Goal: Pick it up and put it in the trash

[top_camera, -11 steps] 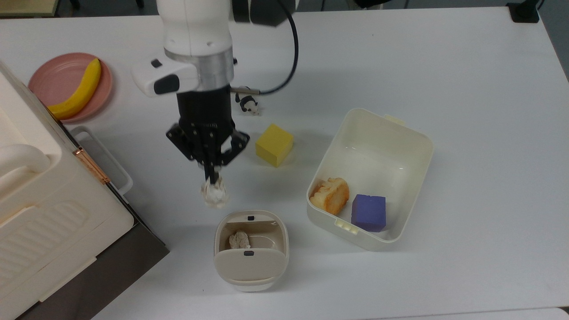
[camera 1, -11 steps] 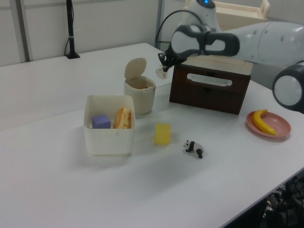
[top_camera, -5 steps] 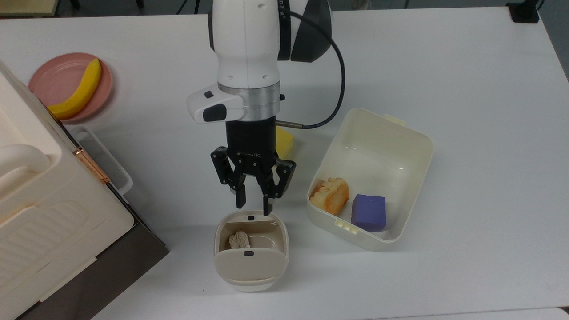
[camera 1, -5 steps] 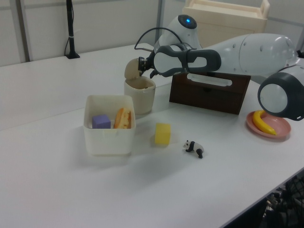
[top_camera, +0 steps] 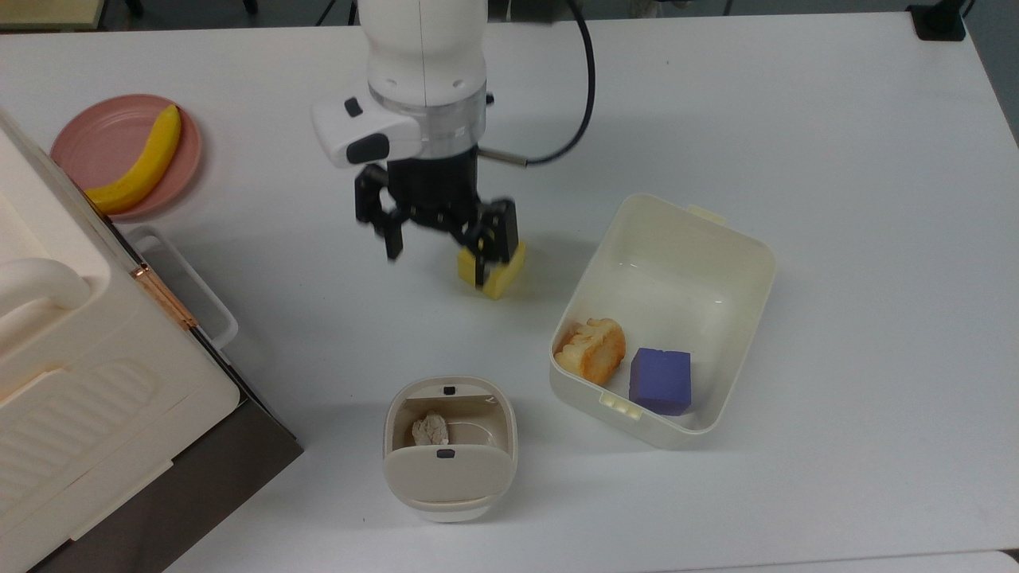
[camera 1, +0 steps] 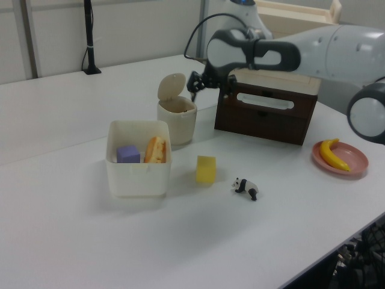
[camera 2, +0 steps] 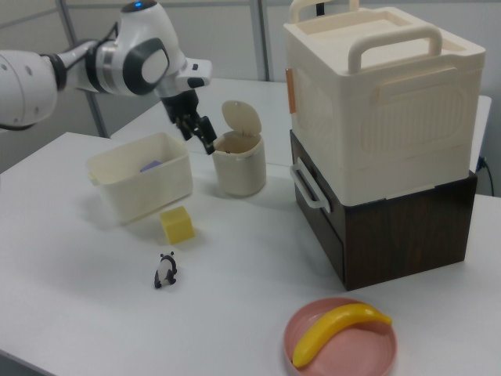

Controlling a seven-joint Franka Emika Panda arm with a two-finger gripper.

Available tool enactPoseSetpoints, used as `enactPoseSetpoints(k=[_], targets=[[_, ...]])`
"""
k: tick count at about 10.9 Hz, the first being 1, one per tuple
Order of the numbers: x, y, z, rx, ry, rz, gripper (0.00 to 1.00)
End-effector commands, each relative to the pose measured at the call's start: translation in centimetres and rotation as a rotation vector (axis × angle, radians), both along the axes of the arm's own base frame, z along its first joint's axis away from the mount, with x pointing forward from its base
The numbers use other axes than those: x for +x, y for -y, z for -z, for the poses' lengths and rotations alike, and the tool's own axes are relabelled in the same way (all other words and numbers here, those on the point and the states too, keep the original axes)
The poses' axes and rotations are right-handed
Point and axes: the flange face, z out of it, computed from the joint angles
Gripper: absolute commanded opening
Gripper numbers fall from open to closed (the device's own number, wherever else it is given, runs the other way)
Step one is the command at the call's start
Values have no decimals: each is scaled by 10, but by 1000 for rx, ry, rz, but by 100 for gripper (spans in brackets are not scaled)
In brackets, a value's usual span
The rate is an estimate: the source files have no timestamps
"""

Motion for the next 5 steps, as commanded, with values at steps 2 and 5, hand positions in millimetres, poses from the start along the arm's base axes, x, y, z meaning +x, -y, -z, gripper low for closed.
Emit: enactPoseSetpoints(k=[2,5], targets=[[-77,-8,-43,-24,-309,-190,100],[-86,-23,-43,-39,-349,-237,100]])
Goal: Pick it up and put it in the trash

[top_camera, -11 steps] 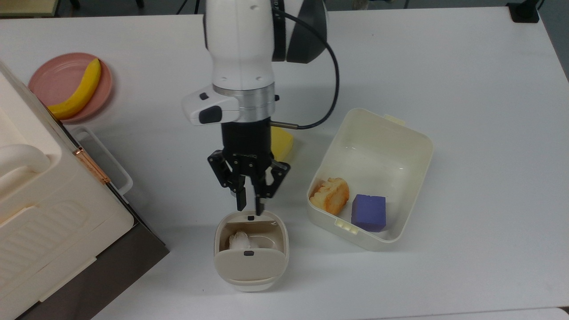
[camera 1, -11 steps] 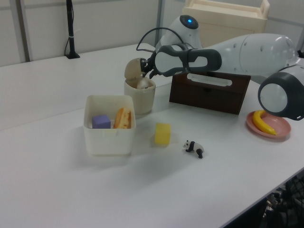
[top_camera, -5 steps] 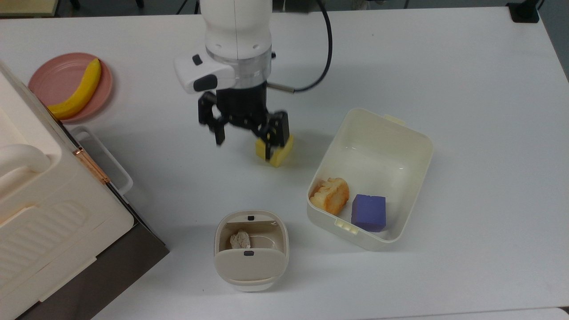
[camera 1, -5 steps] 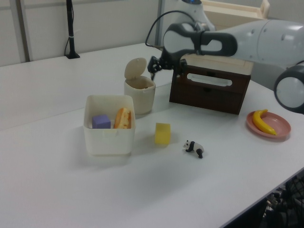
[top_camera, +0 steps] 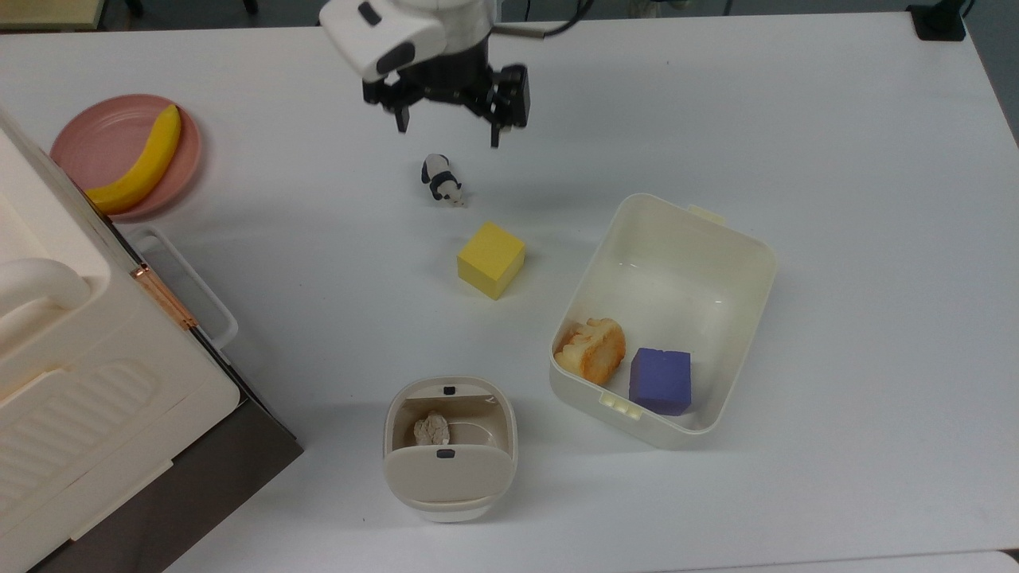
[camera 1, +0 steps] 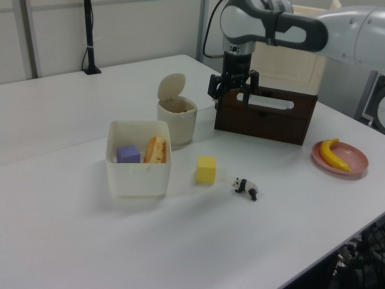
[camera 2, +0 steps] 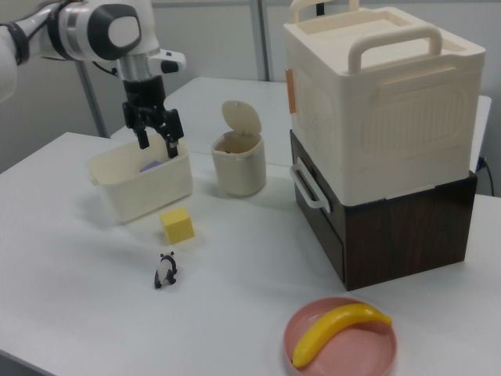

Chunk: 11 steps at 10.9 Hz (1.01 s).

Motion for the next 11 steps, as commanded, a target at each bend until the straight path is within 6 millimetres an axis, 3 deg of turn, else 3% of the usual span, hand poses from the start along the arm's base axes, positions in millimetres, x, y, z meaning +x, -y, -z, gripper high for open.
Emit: enactPoseSetpoints(k=[1,6,11], targets=[[-14,-12,7,-21,-43,-43,100],[-17,-11,7,-20,-48,-41,100],[-79,-3,-19,2,-32,-43,100]])
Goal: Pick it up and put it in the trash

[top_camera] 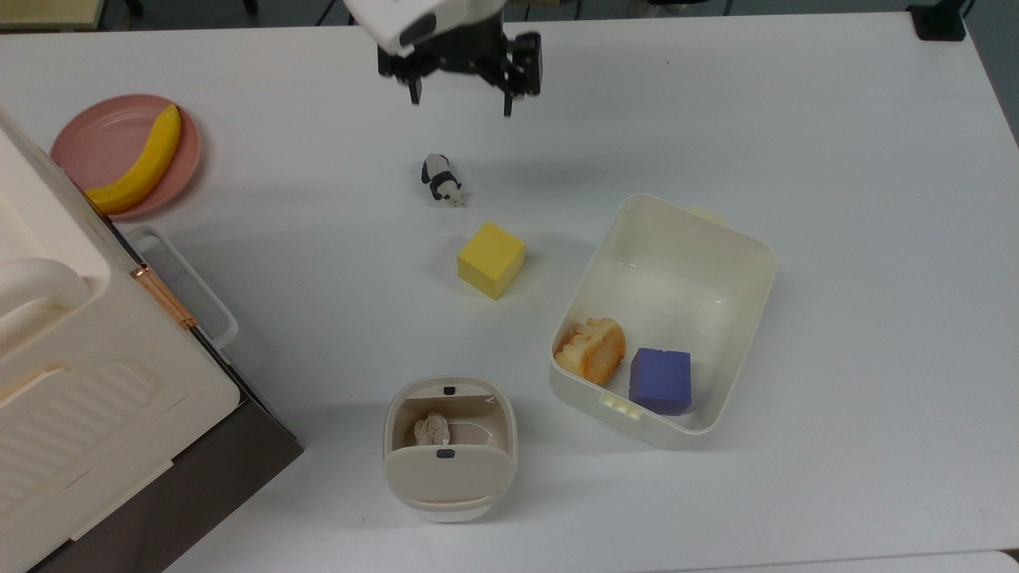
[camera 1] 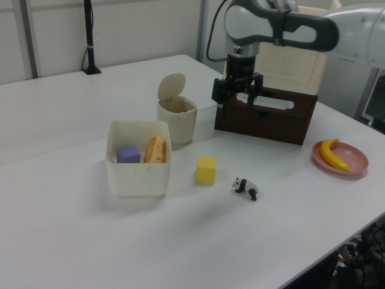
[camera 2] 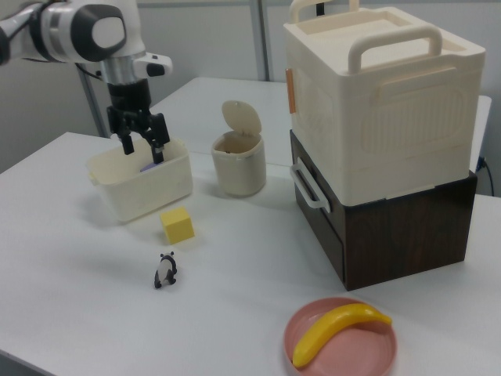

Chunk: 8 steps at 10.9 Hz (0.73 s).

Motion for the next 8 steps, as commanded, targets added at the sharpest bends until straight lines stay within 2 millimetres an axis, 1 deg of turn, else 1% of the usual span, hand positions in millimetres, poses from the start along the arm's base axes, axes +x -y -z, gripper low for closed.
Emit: enactPoseSetpoints(k=[1,6,8], targets=[[-46,7,-16,2,1,-13,100],[-44,14,-17,16,8,15,100],[-41,14,-20,14,38,82,100]])
